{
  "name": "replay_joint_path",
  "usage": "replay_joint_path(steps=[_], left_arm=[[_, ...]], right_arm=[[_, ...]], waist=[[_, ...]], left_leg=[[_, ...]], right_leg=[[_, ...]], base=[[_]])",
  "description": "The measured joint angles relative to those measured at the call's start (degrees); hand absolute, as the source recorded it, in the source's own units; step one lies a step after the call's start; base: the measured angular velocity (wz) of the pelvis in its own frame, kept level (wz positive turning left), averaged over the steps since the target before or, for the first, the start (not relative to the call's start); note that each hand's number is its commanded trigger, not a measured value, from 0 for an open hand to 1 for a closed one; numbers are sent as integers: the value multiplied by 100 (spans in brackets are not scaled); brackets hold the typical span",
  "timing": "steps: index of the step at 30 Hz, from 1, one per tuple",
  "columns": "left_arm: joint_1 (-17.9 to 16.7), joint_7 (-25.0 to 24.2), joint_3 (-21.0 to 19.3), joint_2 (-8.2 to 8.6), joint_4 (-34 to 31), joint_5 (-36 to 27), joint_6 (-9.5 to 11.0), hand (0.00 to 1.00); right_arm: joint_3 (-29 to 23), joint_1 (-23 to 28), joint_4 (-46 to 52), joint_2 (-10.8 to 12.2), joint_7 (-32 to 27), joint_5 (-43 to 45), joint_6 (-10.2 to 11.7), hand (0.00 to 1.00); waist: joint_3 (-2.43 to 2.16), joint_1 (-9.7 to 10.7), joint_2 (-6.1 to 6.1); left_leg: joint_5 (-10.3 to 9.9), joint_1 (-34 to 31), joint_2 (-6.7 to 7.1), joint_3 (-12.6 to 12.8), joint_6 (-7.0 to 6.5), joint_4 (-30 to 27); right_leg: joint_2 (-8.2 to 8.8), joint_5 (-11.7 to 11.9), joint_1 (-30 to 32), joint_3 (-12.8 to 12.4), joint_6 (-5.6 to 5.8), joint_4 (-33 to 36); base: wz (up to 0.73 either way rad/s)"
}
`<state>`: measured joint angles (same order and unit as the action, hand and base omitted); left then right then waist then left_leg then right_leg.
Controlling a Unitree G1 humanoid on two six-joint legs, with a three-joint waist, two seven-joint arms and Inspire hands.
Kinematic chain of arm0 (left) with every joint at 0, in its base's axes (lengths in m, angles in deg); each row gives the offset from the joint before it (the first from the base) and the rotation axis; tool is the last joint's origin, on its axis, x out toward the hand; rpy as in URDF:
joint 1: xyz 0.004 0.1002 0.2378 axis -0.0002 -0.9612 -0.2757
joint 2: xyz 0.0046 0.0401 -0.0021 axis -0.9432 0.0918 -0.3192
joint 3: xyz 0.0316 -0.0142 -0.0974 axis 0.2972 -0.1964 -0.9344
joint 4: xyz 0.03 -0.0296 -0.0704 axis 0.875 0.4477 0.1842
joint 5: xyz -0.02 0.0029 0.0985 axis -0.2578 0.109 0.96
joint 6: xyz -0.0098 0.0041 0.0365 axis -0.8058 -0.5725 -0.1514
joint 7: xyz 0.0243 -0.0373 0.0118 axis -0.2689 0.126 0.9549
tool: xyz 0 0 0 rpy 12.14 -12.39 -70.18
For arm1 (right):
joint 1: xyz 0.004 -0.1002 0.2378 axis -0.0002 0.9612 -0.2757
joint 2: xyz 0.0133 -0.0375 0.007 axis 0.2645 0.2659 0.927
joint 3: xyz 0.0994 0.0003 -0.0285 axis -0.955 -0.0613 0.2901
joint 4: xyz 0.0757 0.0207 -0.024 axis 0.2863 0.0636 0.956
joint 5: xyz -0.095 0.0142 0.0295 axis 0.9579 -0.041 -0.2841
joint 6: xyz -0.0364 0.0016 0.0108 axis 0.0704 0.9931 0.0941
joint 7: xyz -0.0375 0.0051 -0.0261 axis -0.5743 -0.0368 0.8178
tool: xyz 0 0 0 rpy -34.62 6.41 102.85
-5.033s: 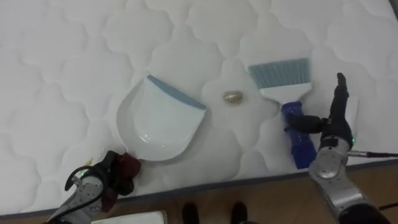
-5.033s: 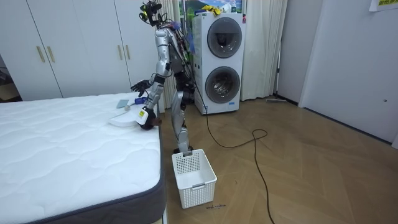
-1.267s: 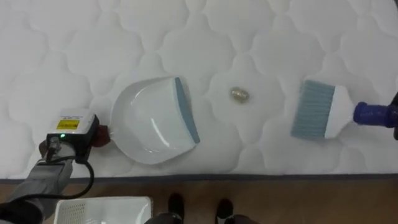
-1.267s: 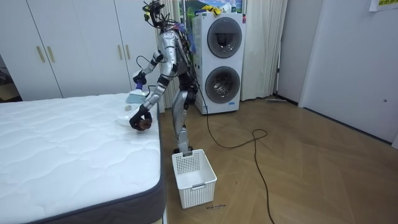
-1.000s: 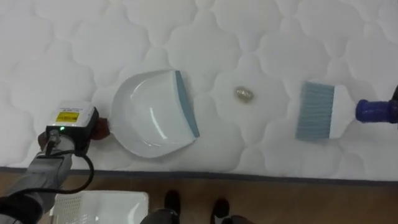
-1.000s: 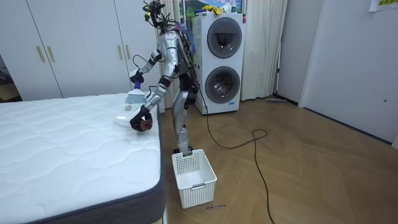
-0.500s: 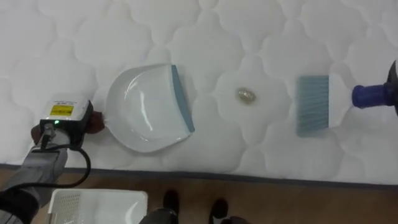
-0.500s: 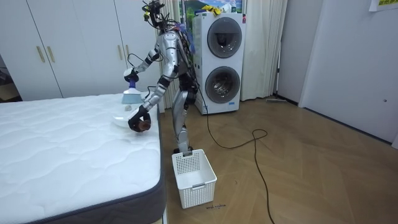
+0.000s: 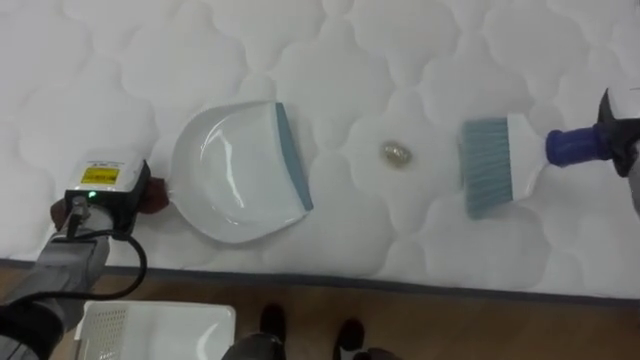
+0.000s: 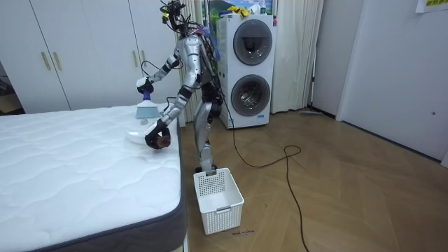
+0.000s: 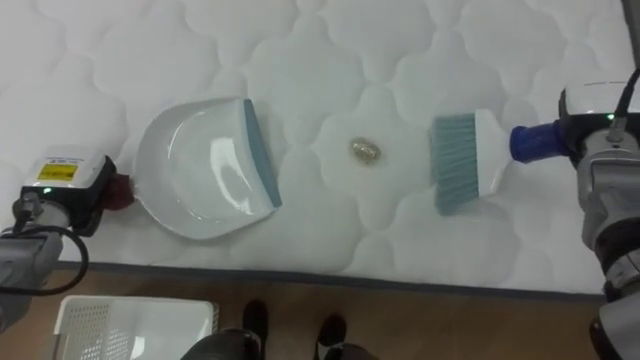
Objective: Clean bed
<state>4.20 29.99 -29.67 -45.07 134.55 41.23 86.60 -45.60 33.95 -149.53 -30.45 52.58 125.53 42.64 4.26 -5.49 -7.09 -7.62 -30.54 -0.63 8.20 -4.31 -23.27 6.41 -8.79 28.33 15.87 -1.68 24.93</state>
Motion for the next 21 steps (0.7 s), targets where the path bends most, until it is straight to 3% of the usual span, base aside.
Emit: replay_joint_path(steps=[11, 21], left_arm=[[101, -391, 68, 18, -174, 0, -20, 100], [100, -519, 69, 31, -327, 6, -30, 100]], right_arm=[[6, 7, 300, 76, 137, 207, -94, 100], [48, 28, 261, 95, 143, 225, -143, 100]], waist=[[60, -114, 151], [25, -129, 277]], left_leg=[[-19, 130, -71, -80, 32, 60], [-15, 231, -70, -60, 41, 144]], right_leg=[[-151, 142, -326, 80, 3, -437], [-146, 143, -378, 118, 2, -448]], base=[[1], [0]])
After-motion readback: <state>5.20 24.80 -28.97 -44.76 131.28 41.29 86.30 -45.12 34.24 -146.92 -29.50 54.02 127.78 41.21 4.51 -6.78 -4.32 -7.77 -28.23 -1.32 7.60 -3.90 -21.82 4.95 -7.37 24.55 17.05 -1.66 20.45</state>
